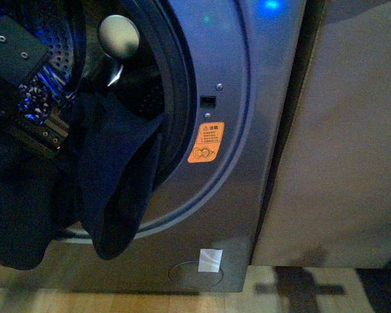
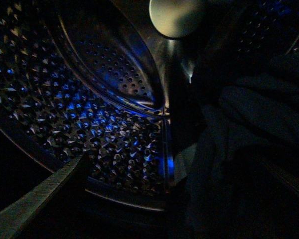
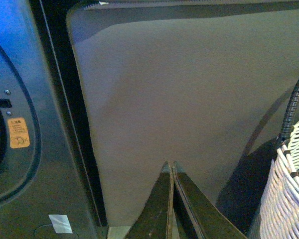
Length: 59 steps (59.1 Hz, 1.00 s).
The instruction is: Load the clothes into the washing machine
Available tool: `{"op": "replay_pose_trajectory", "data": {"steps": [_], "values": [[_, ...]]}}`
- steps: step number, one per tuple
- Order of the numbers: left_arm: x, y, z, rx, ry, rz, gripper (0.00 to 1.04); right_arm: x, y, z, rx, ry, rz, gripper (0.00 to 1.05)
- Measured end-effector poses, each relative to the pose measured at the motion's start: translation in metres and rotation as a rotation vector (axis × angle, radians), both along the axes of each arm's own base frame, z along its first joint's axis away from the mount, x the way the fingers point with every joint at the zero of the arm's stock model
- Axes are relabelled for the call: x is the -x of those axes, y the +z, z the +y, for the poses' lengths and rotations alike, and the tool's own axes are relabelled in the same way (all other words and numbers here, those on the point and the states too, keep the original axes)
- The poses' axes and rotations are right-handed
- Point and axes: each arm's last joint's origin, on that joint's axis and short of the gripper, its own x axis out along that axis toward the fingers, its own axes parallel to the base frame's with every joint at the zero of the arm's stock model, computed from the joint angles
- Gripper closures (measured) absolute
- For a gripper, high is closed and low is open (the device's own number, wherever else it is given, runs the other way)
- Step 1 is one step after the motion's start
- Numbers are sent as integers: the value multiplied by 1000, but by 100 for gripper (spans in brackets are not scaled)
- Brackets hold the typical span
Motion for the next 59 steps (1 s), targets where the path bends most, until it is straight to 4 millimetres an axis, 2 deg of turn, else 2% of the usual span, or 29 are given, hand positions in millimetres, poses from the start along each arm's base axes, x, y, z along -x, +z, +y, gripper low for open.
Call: {"op": "replay_pose_trajectory", "data": {"steps": [14, 23, 28, 36, 44, 49, 53, 59], "values": [[36, 27, -5, 320, -158, 130, 7, 0, 0, 0, 0, 0, 0, 102], [64, 65, -1, 626, -256, 184, 7, 0, 0, 0, 0, 0, 0, 102], [79, 76, 4, 744, -290, 208, 7, 0, 0, 0, 0, 0, 0, 102], [106, 78, 11, 860, -339, 231, 7, 0, 0, 0, 0, 0, 0, 102], [137, 70, 14, 956, -376, 264, 7, 0, 0, 0, 0, 0, 0, 102], [148, 66, 14, 975, -370, 254, 7, 0, 0, 0, 0, 0, 0, 102], [153, 65, 12, 898, -248, 93, 19, 0, 0, 0, 0, 0, 0, 102], [164, 59, 13, 844, -120, -10, 36, 0, 0, 0, 0, 0, 0, 102]]}}
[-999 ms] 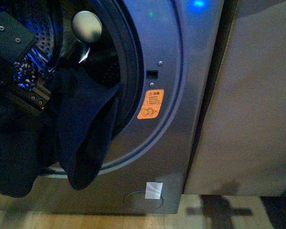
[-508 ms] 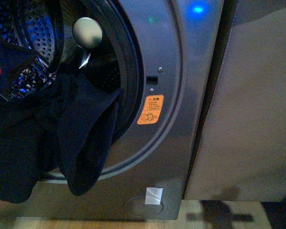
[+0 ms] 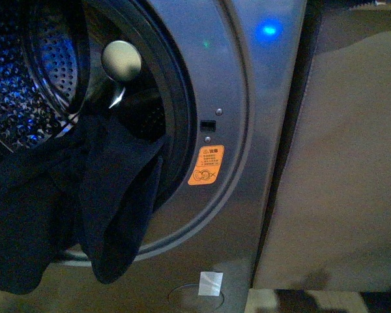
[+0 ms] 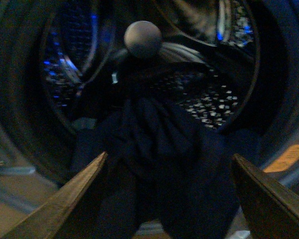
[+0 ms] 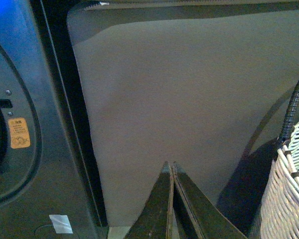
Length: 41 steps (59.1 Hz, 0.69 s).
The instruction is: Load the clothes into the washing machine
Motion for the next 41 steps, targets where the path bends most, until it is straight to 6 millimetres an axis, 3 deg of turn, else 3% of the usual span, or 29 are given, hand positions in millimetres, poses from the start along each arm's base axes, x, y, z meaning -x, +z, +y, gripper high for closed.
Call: {"op": "replay_pose_trajectory", "data": {"steps": [23, 41], "values": [[32, -15, 0, -31, 17, -5, 102, 0, 0, 0, 0, 0, 0, 102], [49, -26, 0, -34, 17, -13, 101, 0, 0, 0, 0, 1, 0, 102]]}}
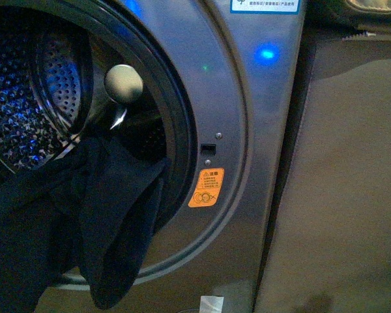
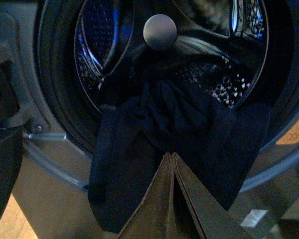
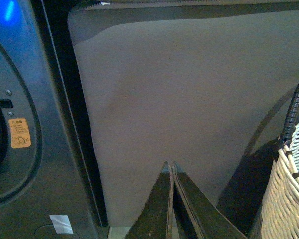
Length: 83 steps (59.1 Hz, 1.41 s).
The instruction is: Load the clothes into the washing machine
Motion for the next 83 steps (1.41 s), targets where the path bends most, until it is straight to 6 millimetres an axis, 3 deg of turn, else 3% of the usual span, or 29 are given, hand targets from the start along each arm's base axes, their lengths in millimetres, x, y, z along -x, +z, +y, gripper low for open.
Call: {"op": "replay_pose_trajectory", "data": {"steps": [15, 47, 83], "values": [[10, 4, 0, 0, 0, -14, 101, 0, 0, 0, 1, 0, 0, 99], [26, 5, 0, 0, 0, -20, 101, 0, 0, 0, 0, 0, 0, 5], [42, 2, 0, -1, 1, -13, 101, 0, 0, 0, 1, 0, 0, 7]]}}
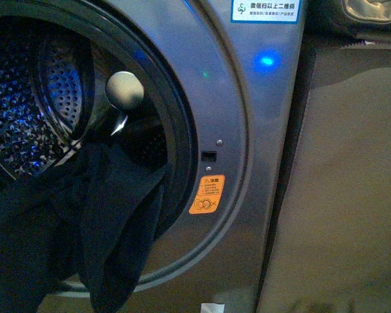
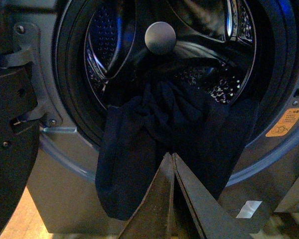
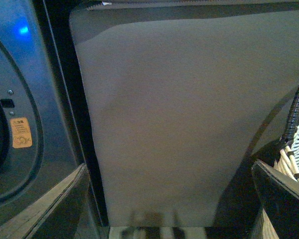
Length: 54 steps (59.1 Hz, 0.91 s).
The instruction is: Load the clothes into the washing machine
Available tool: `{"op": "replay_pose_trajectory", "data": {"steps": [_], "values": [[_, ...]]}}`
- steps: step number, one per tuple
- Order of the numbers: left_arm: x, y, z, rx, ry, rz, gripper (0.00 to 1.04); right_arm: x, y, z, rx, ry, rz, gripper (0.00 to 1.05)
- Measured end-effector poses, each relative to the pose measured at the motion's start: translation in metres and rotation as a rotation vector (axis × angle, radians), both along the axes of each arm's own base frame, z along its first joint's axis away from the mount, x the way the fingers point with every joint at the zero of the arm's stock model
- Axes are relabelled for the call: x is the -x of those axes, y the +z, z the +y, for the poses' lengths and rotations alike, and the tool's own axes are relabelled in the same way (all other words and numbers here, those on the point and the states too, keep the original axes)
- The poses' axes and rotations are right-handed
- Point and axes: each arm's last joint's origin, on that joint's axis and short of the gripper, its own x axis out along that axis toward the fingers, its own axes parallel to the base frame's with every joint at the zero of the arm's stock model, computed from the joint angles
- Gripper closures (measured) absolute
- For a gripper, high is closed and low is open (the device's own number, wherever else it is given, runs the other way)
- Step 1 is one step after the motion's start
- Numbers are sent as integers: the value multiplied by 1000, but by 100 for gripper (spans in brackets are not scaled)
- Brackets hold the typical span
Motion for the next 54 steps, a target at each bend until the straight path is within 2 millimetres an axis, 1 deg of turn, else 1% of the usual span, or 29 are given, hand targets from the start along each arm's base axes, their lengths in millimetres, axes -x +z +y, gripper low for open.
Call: {"op": "replay_pose_trajectory", "data": {"steps": [27, 28, 29, 31, 42, 45, 48, 52, 54], "values": [[0, 0, 0, 0, 0, 0, 101, 0, 0, 0, 0, 0, 0, 7], [0, 0, 0, 0, 0, 0, 99, 0, 0, 0, 0, 0, 0, 7], [0, 0, 0, 0, 0, 0, 93, 0, 0, 0, 0, 0, 0, 7], [0, 0, 0, 0, 0, 0, 88, 0, 0, 0, 0, 0, 0, 7], [0, 0, 0, 0, 0, 0, 54, 0, 0, 0, 0, 0, 0, 7], [0, 0, 0, 0, 0, 0, 47, 0, 0, 0, 0, 0, 0, 7], [0, 0, 0, 0, 0, 0, 36, 0, 0, 0, 0, 0, 0, 7], [0, 0, 0, 0, 0, 0, 26, 0, 0, 0, 0, 0, 0, 7], [0, 0, 0, 0, 0, 0, 18, 0, 0, 0, 0, 0, 0, 7]]}}
